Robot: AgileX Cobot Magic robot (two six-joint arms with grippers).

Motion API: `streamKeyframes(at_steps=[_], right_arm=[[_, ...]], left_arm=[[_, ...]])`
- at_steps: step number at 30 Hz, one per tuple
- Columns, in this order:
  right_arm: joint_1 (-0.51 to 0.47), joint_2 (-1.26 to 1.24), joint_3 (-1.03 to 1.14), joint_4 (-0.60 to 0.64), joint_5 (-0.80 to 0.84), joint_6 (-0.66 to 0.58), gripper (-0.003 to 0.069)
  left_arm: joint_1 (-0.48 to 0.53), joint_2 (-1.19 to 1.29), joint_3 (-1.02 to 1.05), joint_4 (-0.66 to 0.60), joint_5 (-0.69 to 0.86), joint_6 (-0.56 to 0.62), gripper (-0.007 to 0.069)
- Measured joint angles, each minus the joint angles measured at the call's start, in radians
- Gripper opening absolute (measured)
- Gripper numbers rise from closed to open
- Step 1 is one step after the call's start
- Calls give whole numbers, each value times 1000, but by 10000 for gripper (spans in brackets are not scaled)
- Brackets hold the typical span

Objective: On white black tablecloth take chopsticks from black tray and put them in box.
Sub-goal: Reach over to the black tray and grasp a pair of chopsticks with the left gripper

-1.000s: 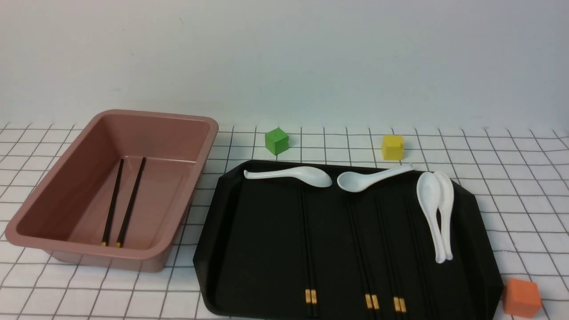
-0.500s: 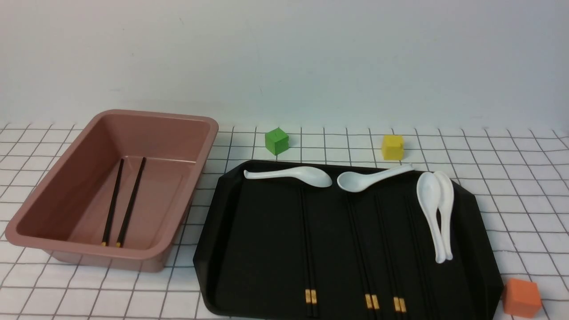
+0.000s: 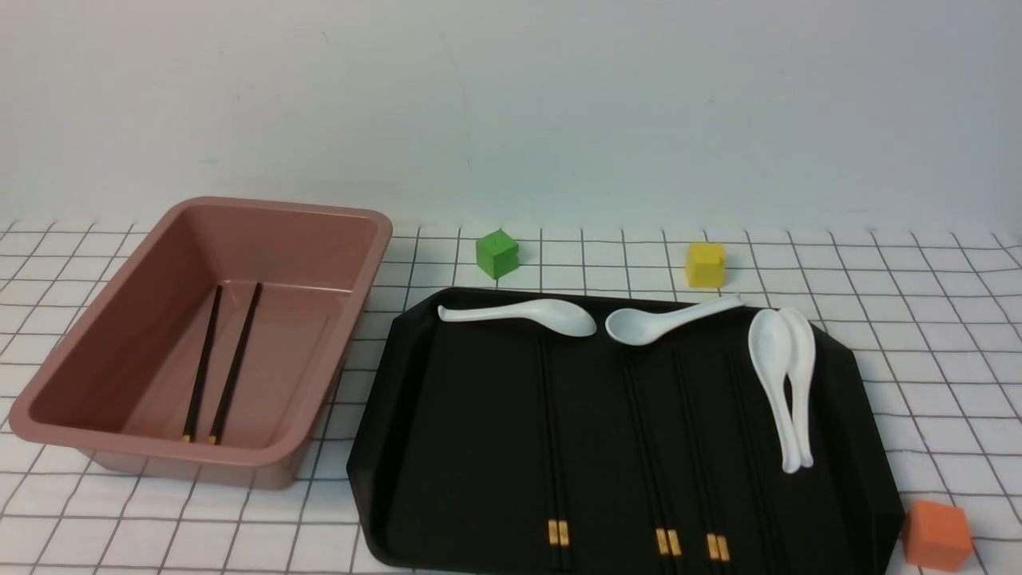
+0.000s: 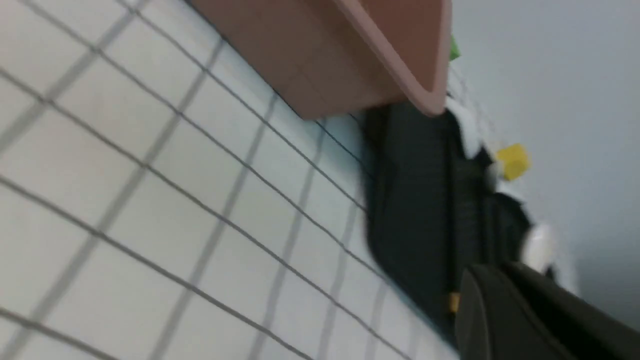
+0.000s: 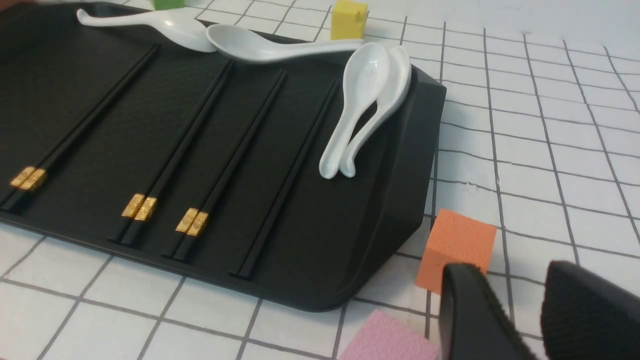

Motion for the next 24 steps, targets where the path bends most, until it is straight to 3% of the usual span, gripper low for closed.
streamKeyframes(at_steps=[5, 12, 17, 24], right_arm=[[0, 0, 0, 0, 0, 0, 240], [0, 0, 0, 0, 0, 0, 240], [0, 0, 0, 0, 0, 0, 240], [0, 0, 0, 0, 0, 0, 240]], left_arm=[[0, 0, 0, -200, -16, -74, 39], [0, 0, -27, -249, -52, -25, 28], [0, 57, -208, -183, 56, 55, -13], [0, 613, -535, 132, 579, 75, -13]])
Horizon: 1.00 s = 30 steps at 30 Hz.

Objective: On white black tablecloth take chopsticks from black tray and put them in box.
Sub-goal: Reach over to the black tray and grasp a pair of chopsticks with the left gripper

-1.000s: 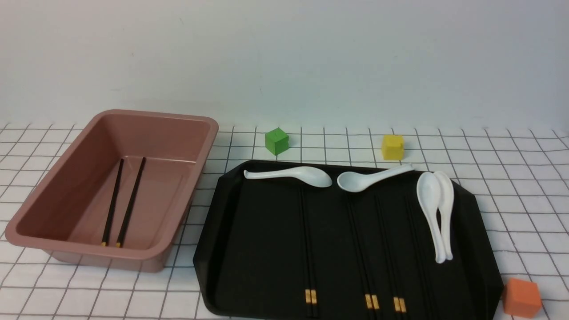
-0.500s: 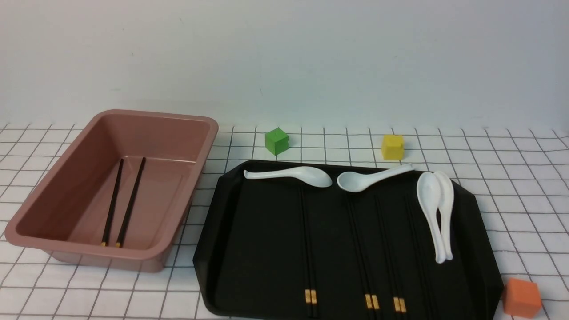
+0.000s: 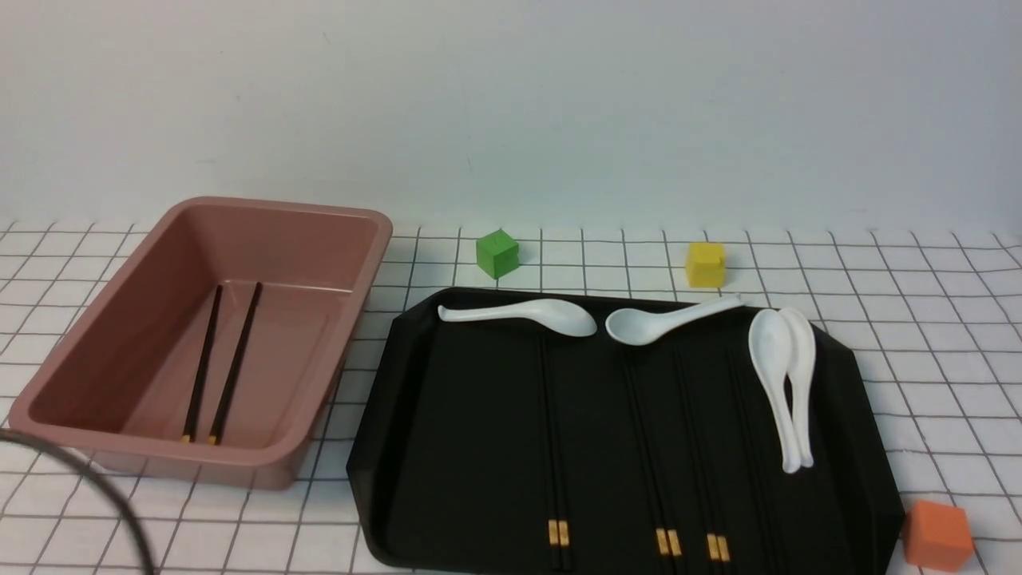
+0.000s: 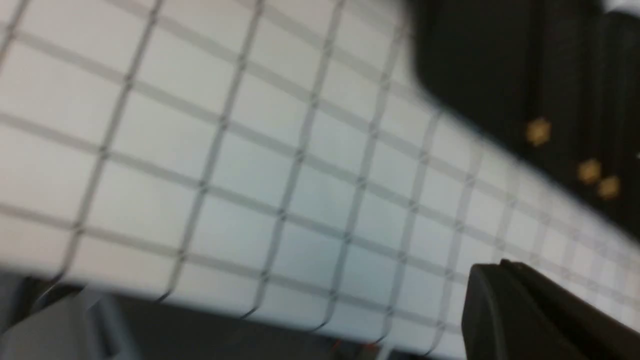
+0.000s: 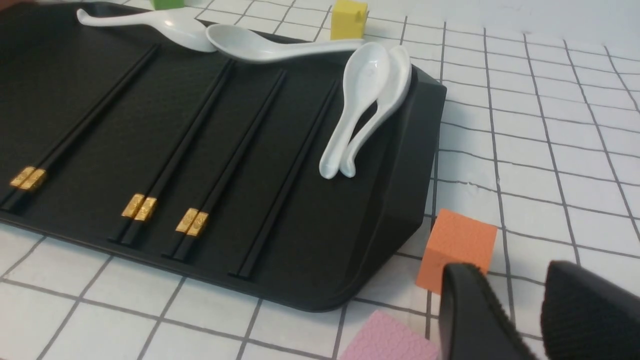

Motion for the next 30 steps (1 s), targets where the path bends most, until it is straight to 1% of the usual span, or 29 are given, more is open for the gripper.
streamKeyframes(at_steps=[2, 5, 7, 8, 10, 11, 15, 18, 19, 20, 23, 25, 28, 30], right_arm=[[0, 0, 0, 0, 0, 0, 240], [0, 0, 0, 0, 0, 0, 240], [0, 0, 0, 0, 0, 0, 240], [0, 0, 0, 0, 0, 0, 240], [0, 0, 0, 0, 0, 0, 240], [0, 0, 0, 0, 0, 0, 240], [0, 0, 0, 0, 0, 0, 240], [0, 0, 0, 0, 0, 0, 240], [0, 0, 0, 0, 0, 0, 240], [0, 0, 0, 0, 0, 0, 240], [0, 0, 0, 0, 0, 0, 240], [0, 0, 0, 0, 0, 0, 240], [0, 0, 0, 0, 0, 0, 240], [0, 0, 0, 0, 0, 0, 240]], left_arm=[[0, 143, -69, 49, 89, 22, -13], [0, 301, -153, 30, 111, 68, -13], [-7, 413, -211, -74, 73, 121, -13], [-19, 451, -228, -105, 52, 130, -13], [-78, 527, -262, -149, -11, 136, -13], [-111, 558, -278, -149, -38, 130, -13], [-279, 700, -378, -80, -104, 28, -13], [-414, 824, -496, 45, -142, -112, -10], [-422, 832, -504, 53, -144, -122, -8], [-476, 900, -566, 119, -147, -193, 13], [-551, 1027, -678, 223, -145, -281, 82], [-587, 1119, -758, 265, -137, -307, 145], [-612, 1247, -871, 287, -114, -314, 246], [-617, 1313, -930, 292, -99, -314, 284]])
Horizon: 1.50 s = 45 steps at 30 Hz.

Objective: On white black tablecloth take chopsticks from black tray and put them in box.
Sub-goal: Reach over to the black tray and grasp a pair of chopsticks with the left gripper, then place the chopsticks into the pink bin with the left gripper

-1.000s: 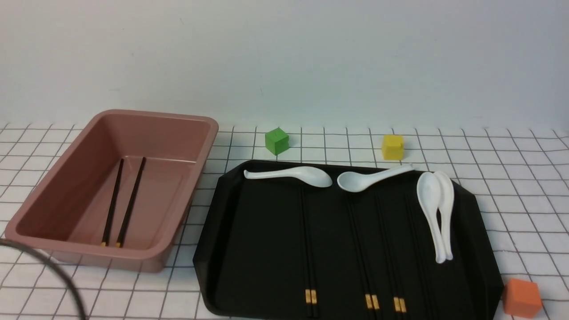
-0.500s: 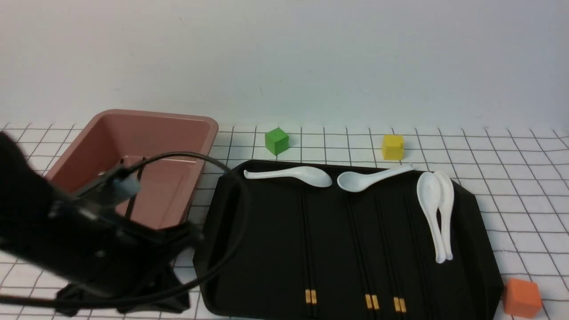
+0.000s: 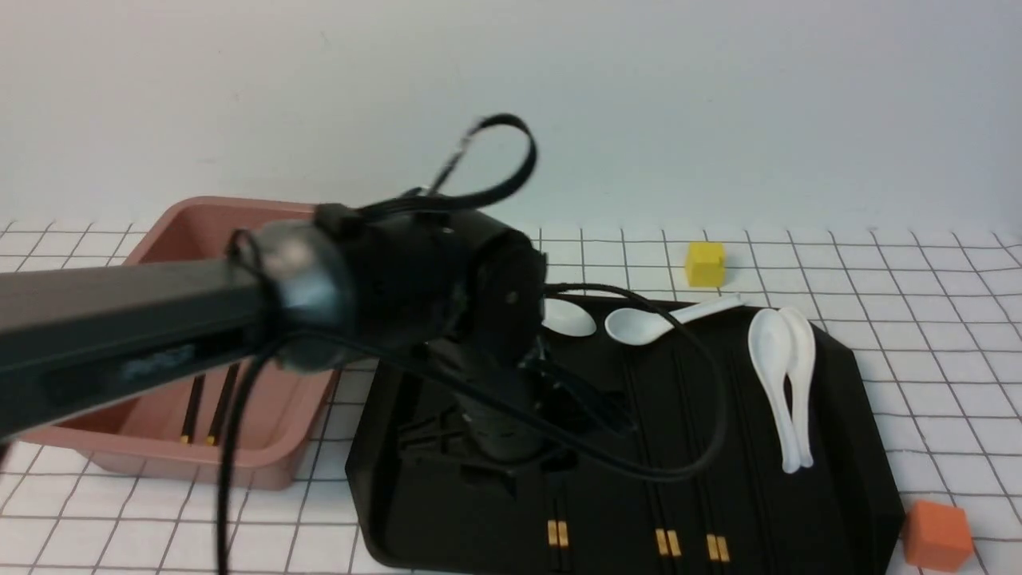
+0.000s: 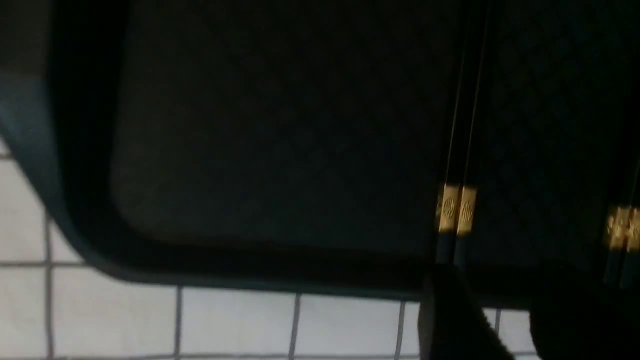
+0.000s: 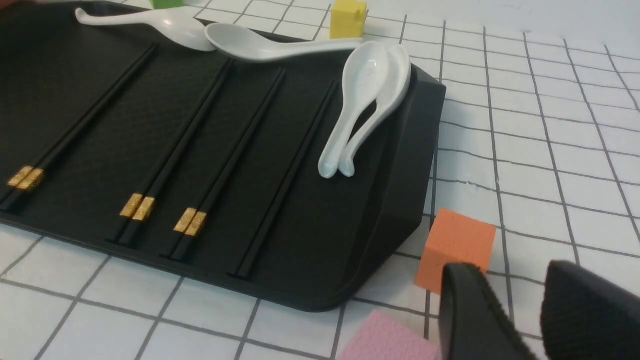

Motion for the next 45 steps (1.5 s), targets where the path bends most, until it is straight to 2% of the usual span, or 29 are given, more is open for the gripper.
streamKeyframes(at_steps=[4, 17, 20, 25, 31, 39, 44, 45], right_arm=[[0, 0, 0, 0, 0, 0, 240], [0, 0, 0, 0, 0, 0, 240], [0, 0, 0, 0, 0, 0, 240], [0, 0, 0, 0, 0, 0, 240], [0, 0, 0, 0, 0, 0, 240], [0, 0, 0, 0, 0, 0, 240], [0, 0, 0, 0, 0, 0, 240], [0, 0, 0, 0, 0, 0, 240]], left_arm=[[-1, 102, -88, 12, 17, 4, 323], [-1, 235, -151, 64, 1, 5, 320], [-1, 237, -153, 70, 9, 5, 281], [0, 241, -157, 73, 35, 5, 118], [0, 234, -161, 73, 49, 5, 117], [8, 59, -228, 69, 212, 36, 117], [85, -90, -247, 73, 308, 121, 117], [127, -124, -247, 82, 332, 155, 117]])
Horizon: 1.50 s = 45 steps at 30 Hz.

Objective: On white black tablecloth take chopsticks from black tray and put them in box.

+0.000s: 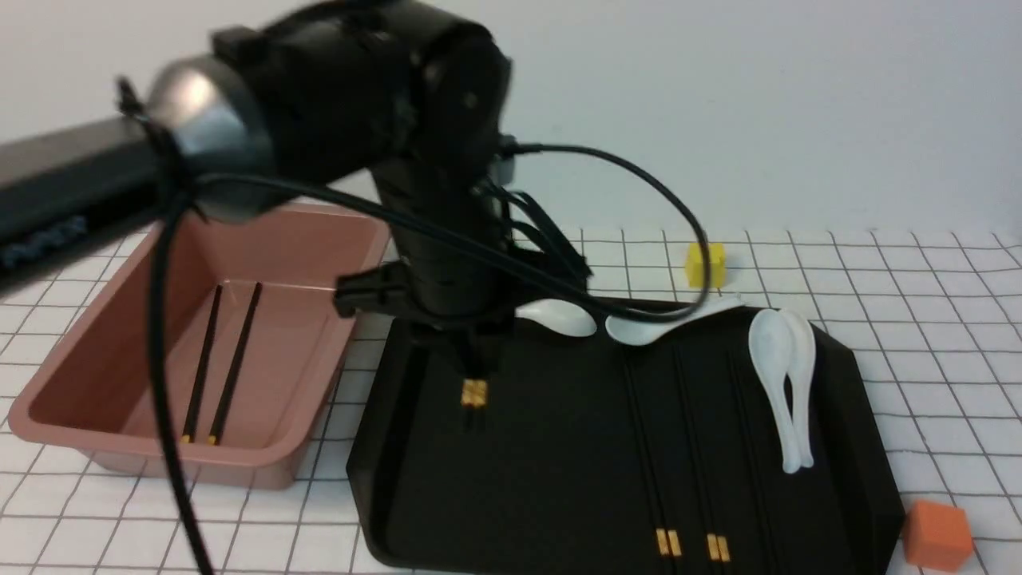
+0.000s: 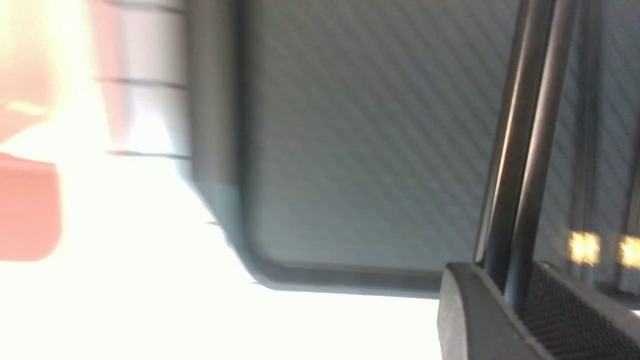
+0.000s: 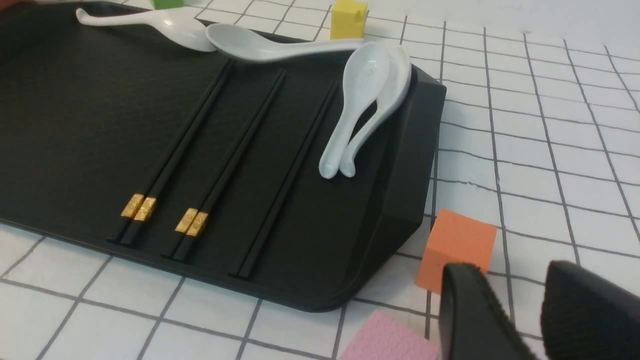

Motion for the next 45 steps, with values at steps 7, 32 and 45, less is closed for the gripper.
streamKeyframes(at_steps=[7, 32, 45], right_arm=[[0, 0, 0, 0, 0, 0, 240], [0, 0, -1, 0, 0, 0, 240], [0, 0, -1, 0, 0, 0, 240]], left_arm=[[271, -56, 39, 37, 13, 77, 117], [392, 98, 71, 62, -117, 340, 231], [389, -460, 231, 63, -12, 357, -13]])
